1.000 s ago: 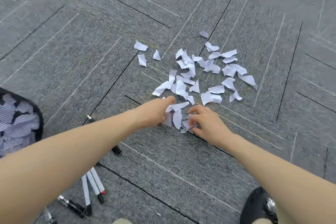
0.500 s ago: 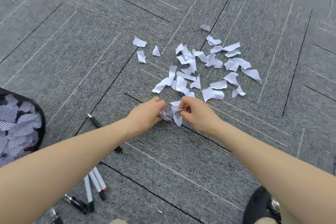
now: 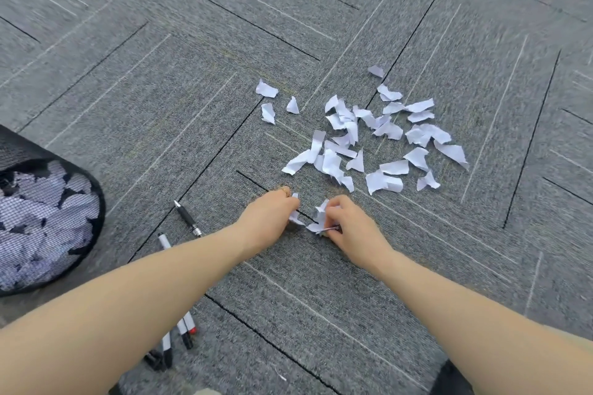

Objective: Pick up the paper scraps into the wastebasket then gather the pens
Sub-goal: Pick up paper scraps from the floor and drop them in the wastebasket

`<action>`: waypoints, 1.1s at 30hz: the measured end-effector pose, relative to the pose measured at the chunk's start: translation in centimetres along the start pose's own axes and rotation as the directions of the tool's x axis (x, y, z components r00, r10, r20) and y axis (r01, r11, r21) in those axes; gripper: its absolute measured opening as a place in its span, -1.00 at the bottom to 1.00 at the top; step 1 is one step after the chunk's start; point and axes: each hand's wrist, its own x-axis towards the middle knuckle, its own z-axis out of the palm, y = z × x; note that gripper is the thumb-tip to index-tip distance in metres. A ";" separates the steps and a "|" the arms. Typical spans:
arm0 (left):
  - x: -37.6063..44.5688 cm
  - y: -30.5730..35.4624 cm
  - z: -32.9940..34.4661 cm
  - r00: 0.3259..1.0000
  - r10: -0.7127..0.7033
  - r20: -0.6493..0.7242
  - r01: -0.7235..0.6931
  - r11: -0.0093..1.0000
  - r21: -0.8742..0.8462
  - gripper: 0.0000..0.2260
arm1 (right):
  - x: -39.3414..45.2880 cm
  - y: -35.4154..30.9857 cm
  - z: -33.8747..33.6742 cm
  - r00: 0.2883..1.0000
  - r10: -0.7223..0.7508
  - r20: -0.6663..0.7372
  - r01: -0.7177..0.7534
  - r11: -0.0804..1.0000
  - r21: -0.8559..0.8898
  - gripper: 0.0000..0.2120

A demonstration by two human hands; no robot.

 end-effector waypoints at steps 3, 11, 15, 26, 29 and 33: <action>0.0 -0.2 0.2 1.000 -0.023 0.003 0.023 0.999 -0.041 -0.80 | -0.3 -0.4 0.3 0.998 0.046 -0.033 -0.047 0.999 -0.023 -0.89; -0.5 -1.1 -0.6 0.991 -0.116 0.060 0.126 0.971 -0.203 -0.72 | 0.0 -0.7 -0.5 0.989 0.146 0.013 -0.146 0.984 0.098 -0.93; -0.7 -0.9 -1.4 0.993 -0.096 0.062 0.105 0.980 -0.167 -0.72 | 1.0 -1.3 -0.9 0.986 0.146 0.079 -0.150 0.987 0.055 -0.62; 0.3 0.5 -1.6 0.985 -0.104 0.134 0.110 0.993 -0.037 -0.47 | 1.4 -1.3 -0.3 0.976 0.216 -0.001 -0.216 0.976 0.014 -0.92; 0.8 0.5 -1.6 0.986 -0.102 0.128 0.105 0.994 -0.016 -0.51 | 1.4 -1.4 -0.6 0.981 0.196 -0.011 -0.195 0.980 0.032 -0.85; 1.0 0.3 -1.2 0.992 -0.068 0.106 0.068 0.998 0.011 -0.64 | 1.7 -1.7 -0.8 0.978 0.208 -0.010 -0.207 0.978 0.037 -0.72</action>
